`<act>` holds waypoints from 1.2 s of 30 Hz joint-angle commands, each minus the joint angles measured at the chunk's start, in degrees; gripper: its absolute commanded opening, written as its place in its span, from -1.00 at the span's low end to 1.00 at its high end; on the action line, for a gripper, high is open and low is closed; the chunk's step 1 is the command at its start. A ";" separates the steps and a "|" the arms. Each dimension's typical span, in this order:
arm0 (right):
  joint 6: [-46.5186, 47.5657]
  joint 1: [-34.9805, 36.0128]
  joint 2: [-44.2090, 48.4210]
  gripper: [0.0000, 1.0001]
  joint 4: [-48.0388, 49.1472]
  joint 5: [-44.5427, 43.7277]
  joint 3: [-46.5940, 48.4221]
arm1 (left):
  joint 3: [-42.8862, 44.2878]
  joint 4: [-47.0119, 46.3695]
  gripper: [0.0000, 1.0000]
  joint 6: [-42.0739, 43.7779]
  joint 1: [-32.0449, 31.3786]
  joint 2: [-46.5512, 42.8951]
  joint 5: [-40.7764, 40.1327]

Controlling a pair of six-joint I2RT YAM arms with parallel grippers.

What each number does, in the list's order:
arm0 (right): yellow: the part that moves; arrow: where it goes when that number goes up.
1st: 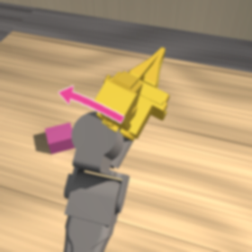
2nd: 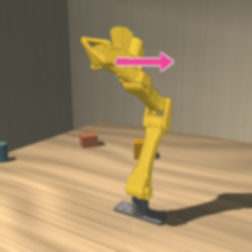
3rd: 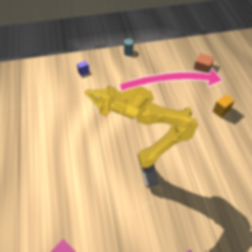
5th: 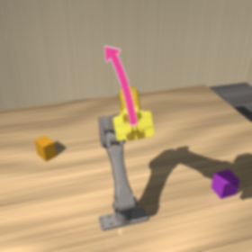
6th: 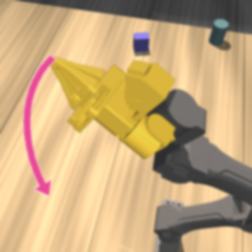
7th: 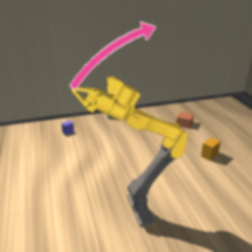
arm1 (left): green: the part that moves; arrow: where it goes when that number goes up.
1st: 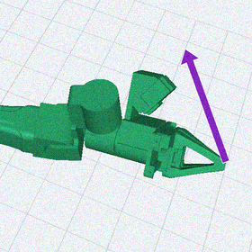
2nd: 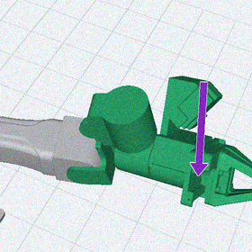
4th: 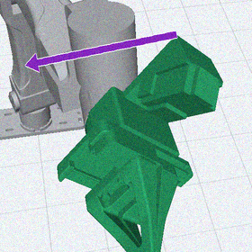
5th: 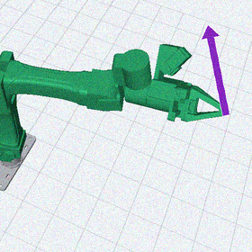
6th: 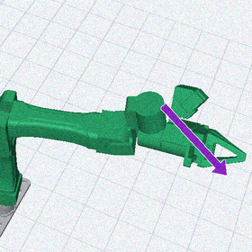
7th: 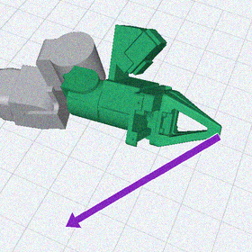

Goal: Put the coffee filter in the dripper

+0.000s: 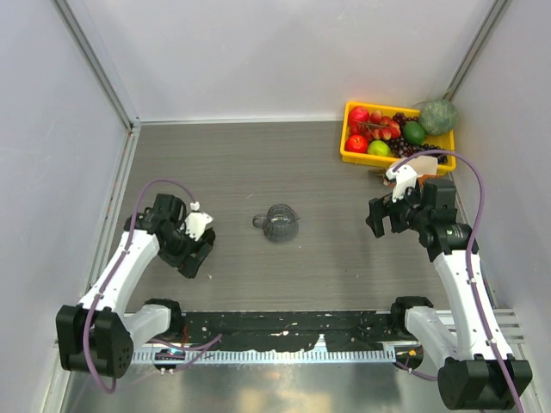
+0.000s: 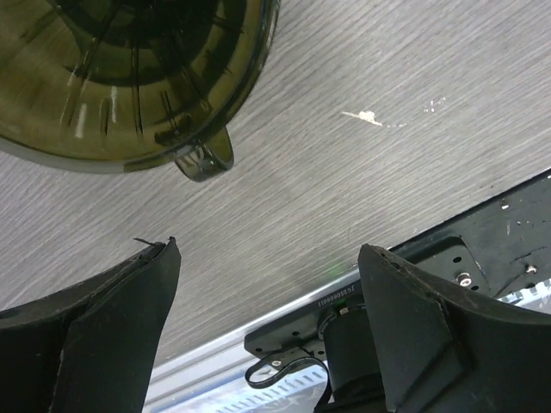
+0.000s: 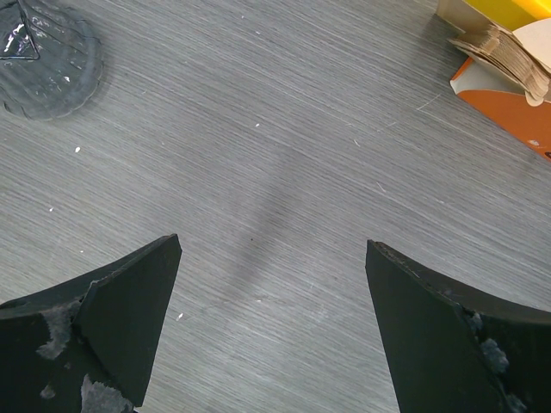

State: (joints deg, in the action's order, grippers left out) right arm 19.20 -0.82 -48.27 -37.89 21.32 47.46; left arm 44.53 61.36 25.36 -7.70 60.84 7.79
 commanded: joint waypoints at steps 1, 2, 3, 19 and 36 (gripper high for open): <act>0.40 0.12 0.72 0.91 1.06 0.13 0.70 | 0.82 -6.60 0.81 -1.63 0.23 3.31 -0.50; 0.31 0.20 0.72 0.91 1.15 0.12 0.53 | 1.17 -7.56 0.76 -1.98 0.23 4.71 -0.41; 0.31 0.12 0.81 0.91 1.24 0.04 0.53 | 1.78 -8.79 0.72 -2.42 0.23 5.95 -1.11; 0.57 0.20 -0.68 0.91 1.24 0.12 0.79 | 2.40 -24.01 -0.08 -8.32 1.46 6.75 -3.14; 0.57 0.20 -0.95 0.91 1.15 -0.05 0.61 | -2.70 -34.02 0.09 -7.87 2.61 7.89 5.39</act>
State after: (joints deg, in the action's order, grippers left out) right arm 19.40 -0.80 -49.15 -37.89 21.30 47.46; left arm 42.19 32.77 17.98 -5.48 68.71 10.83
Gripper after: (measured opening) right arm 0.955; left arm 0.549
